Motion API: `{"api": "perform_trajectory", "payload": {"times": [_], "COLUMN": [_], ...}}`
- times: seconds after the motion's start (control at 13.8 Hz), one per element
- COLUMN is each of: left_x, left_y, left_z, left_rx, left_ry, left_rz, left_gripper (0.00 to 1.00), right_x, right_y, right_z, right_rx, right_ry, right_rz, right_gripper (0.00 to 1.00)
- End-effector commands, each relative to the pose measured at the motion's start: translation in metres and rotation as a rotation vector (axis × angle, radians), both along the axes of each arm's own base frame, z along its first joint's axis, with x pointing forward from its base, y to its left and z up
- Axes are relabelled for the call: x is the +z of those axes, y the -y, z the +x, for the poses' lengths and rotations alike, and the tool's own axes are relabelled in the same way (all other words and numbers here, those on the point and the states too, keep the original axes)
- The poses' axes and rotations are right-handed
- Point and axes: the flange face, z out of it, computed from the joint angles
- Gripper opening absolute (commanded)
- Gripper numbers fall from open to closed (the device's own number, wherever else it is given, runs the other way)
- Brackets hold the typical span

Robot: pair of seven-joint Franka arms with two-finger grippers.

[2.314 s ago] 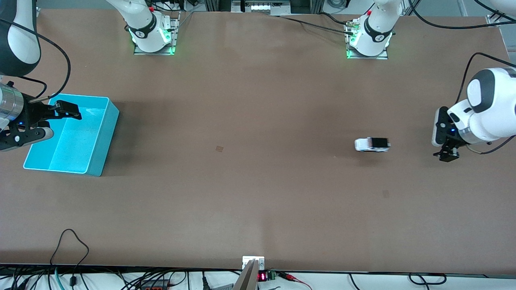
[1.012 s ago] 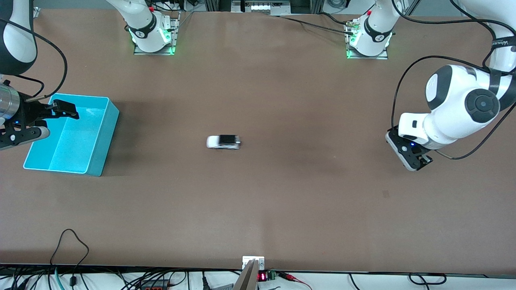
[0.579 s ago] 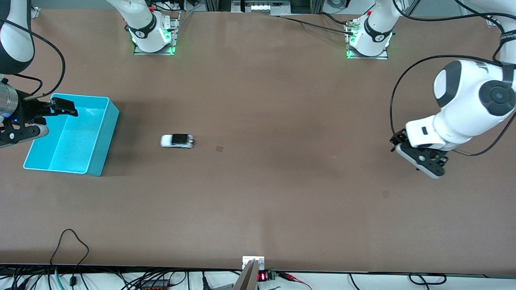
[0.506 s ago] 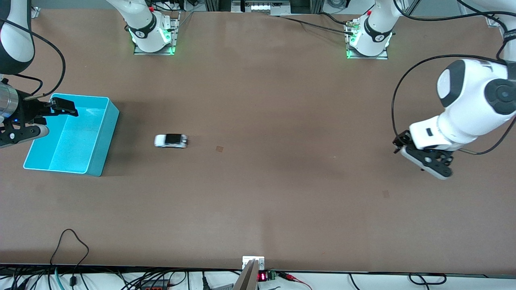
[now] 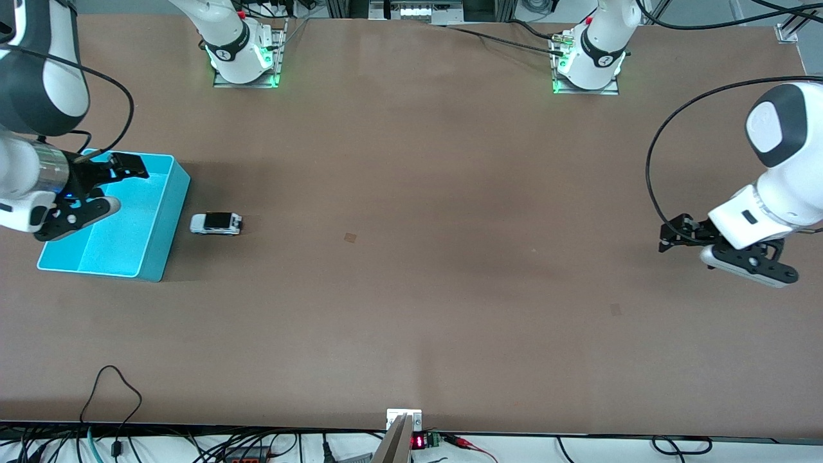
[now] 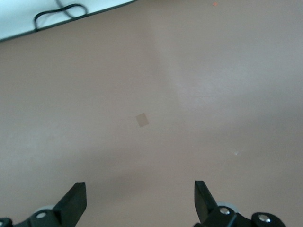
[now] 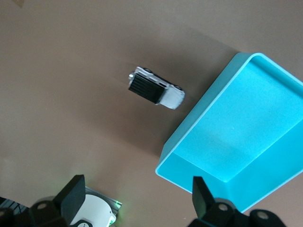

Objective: Wind and store white jeep toy
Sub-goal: 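Lower the right gripper onto the jeep beside the bin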

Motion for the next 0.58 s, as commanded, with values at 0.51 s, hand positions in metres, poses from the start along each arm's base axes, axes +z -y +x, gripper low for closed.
{"api": "perform_trajectory", "payload": {"times": [0.51], "left_x": [0.068], "left_y": [-0.004], "left_z": [-0.023], "left_rx": [0.287], "left_ry": [-0.058], "left_rz": [-0.021], "left_gripper": [1.0], "right_x": [-0.061], "right_y": [-0.016], "right_z": [-0.007], "right_rx": [0.545], "right_ry": [0.071], "right_rz": [0.123], "right_gripper": [1.0]}}
